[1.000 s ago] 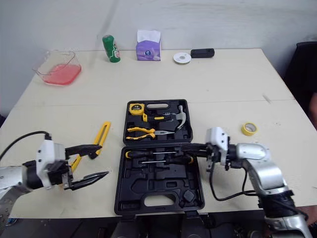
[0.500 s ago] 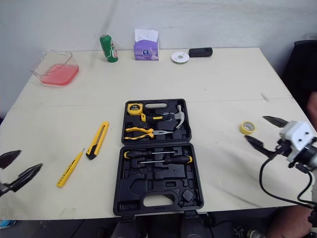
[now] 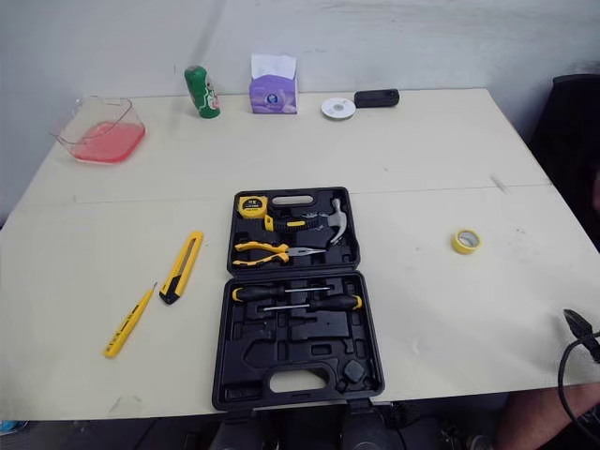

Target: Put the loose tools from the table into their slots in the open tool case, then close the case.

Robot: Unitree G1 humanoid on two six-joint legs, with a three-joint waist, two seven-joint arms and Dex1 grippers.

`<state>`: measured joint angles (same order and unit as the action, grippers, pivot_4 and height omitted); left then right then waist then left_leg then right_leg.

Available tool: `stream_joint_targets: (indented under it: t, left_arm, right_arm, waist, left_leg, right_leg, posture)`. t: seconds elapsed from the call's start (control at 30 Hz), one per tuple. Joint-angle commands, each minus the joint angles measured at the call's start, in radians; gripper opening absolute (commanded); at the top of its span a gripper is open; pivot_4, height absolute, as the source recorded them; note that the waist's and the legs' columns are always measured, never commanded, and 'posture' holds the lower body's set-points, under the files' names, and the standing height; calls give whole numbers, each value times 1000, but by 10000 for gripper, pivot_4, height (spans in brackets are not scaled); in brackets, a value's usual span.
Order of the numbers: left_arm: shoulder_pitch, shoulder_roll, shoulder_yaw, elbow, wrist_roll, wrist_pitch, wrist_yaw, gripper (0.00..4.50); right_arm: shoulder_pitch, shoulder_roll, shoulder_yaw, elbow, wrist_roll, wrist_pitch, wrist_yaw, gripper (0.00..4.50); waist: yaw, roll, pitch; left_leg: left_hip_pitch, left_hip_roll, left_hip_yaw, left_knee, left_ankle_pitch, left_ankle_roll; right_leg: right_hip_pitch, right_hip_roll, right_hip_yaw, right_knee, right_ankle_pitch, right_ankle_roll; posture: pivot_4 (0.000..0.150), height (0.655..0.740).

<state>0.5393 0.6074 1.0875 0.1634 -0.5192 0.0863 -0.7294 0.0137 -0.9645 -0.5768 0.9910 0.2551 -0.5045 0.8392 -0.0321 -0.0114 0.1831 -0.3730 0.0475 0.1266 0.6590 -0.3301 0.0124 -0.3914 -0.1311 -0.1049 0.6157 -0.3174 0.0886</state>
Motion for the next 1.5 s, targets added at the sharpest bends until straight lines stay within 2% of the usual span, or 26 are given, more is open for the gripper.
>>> stream_joint_targets:
  t: [0.03, 0.3, 0.43, 0.5, 0.7, 0.83, 0.97, 1.1, 1.17, 1.23, 1.37, 1.5]
  left_arm:
    - [8, 4, 21, -14, -21, -21, 8, 45000]
    - [-37, 15, -45, -74, -36, -12, -12, 45000]
    - [-54, 19, -72, -159, -68, 25, -18, 45000]
    - [-55, 17, -80, -199, -84, 48, -14, 45000]
    - [-42, 6, -106, -295, -108, 106, -8, 45000]
    - [-37, -3, -164, -419, -118, 168, 10, 45000]
    - [-32, -13, -210, -514, -136, 234, 42, 45000]
    - [-22, -15, -265, -573, -122, 294, 68, 45000]
    - [-15, -14, -299, -605, -114, 337, 95, 45000]
    - [-6, -9, -322, -629, -102, 362, 111, 45000]
    - [13, 13, -365, -678, -68, 411, 130, 45000]
    - [-19, 44, -420, -748, -73, 537, 200, 45000]
  right_arm:
    - [1, -22, -10, 20, 5, -22, -21, 44803]
    - [-75, 33, 47, -46, 45, 45, 79, 44803]
    - [-110, 108, 74, -222, 114, 93, 155, 44803]
    - [-128, 109, 96, -264, 49, 35, 87, 44803]
    - [-185, 107, 134, -388, 56, 138, 68, 44803]
    - [-195, 127, 182, -622, 114, 274, 105, 44803]
    - [-180, 146, 203, -736, 151, 344, 122, 44803]
    - [-176, 187, 221, -869, 207, 427, 112, 44803]
    - [-157, 213, 247, -986, 271, 463, 157, 44803]
    - [-136, 229, 263, -1072, 321, 482, 199, 44803]
    - [-106, 239, 294, -1188, 403, 506, 296, 44803]
    - [-110, 222, 350, -1276, 471, 539, 424, 44803]
  waist:
    - [-2, 0, 0]
    - [-7, 0, 0]
    - [-5, 0, 0]
    - [-5, 0, 0]
    - [1, 1, 0]
    - [3, 1, 0]
    - [5, 0, 0]
    - [-2, 5, 3]
    - [5, 5, 5]
    - [11, 4, 6]
    - [33, 3, 6]
    - [36, 3, 7]
  left_leg:
    - [1, 0, 0, 0, 0, 0]
    - [2, 0, 2, -4, 3, -3]
    - [2, 0, 2, -5, 4, -4]
    - [2, 0, 2, -5, 4, -4]
    - [2, 0, 3, -5, 5, -5]
    - [1, 0, 3, -6, 9, -2]
    - [1, 0, 2, -6, 8, 0]
    - [-3, -11, -33, -11, 18, 5]
    - [-3, -13, -35, -10, 24, -1]
    - [-4, -13, -32, -10, 23, 1]
    - [-3, -12, -31, -10, 21, 3]
    - [-3, -12, -30, -10, 18, 1]
  right_leg:
    - [0, 0, 0, 0, 0, -1]
    - [0, 1, 1, 2, 0, -2]
    - [0, 1, 1, 3, 0, -2]
    - [-1, 1, 1, 4, 0, -2]
    - [-1, 1, 2, 5, 0, -1]
    - [-2, 1, 2, 5, 0, -2]
    - [0, 1, 1, 5, 0, -2]
    - [22, -8, -36, -7, 1, 0]
    - [20, -8, -42, -5, 1, 1]
    - [17, -9, -35, -5, 1, 1]
    - [16, -8, -30, -4, 1, 1]
    - [15, -9, -28, -5, 1, 1]
  posture:
    - [1500, 7400]
    - [1500, 7400]
    - [1500, 7400]
    - [1500, 7400]
    - [1500, 7400]
    - [1500, 7400]
    - [1500, 7400]
    - [1500, 7400]
    - [1500, 7400]
    - [1500, 7400]
    - [1500, 7400]
    - [1500, 7400]
